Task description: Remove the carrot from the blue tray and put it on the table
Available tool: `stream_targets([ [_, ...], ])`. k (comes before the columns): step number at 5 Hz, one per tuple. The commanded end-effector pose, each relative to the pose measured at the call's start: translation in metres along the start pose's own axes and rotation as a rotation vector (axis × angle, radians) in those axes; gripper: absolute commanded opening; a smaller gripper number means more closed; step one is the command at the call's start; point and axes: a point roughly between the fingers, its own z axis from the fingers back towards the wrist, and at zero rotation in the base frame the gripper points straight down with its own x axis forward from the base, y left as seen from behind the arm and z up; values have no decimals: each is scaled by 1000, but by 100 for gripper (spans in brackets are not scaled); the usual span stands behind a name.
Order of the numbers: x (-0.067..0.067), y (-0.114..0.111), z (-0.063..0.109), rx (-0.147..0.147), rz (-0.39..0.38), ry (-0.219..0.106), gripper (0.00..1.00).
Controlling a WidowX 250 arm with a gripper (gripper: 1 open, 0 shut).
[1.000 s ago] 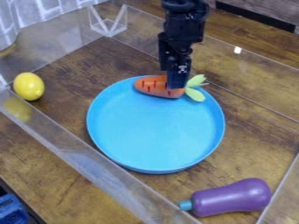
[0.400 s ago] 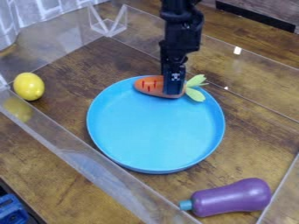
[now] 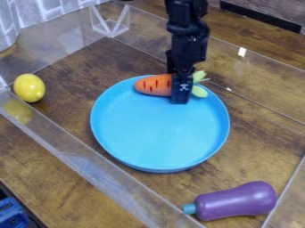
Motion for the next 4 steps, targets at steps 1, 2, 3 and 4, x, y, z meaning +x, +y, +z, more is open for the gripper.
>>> stream_targets([
  [1, 5, 6, 8, 38, 38, -34, 100],
  [2, 5, 4, 3, 38, 69, -36, 100],
  [3, 1, 1, 5, 39, 102, -37, 100],
  [4, -3, -1, 7, 39, 137, -41, 100],
])
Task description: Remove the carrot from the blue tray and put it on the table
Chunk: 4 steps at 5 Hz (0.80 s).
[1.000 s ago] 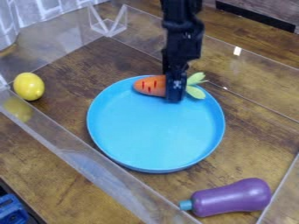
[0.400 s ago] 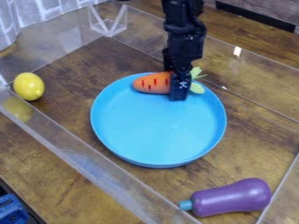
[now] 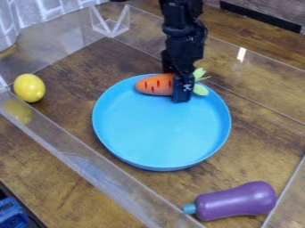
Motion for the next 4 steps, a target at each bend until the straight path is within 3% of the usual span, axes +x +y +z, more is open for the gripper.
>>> stream_targets([
  [1, 4, 7, 15, 11, -8, -10, 0],
  [2, 5, 15, 26, 18, -25, -6, 0],
  [4, 4, 9, 34, 49, 49, 26, 0],
])
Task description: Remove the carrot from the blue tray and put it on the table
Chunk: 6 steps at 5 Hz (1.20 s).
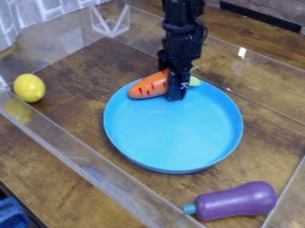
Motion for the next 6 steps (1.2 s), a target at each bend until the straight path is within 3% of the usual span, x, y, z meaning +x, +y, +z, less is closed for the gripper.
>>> stream_targets([
  [1, 12, 10, 30, 63, 15, -42, 0],
  [2, 14, 18, 30, 79, 36, -27, 0],
  [5, 5, 28, 63, 106, -19, 15, 0],
  [6, 0, 35, 81, 121, -57, 29, 0],
])
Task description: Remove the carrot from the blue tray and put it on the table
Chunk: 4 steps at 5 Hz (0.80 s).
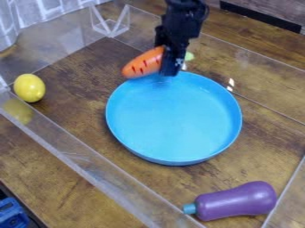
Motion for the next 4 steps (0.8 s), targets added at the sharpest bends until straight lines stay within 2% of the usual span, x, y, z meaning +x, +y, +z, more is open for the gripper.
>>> stream_targets([
  [1, -13, 24, 63, 100, -2, -75, 0],
  [3, -38, 31, 75, 105, -65, -53, 0],
  [4, -43, 37, 65, 91, -80, -43, 100],
])
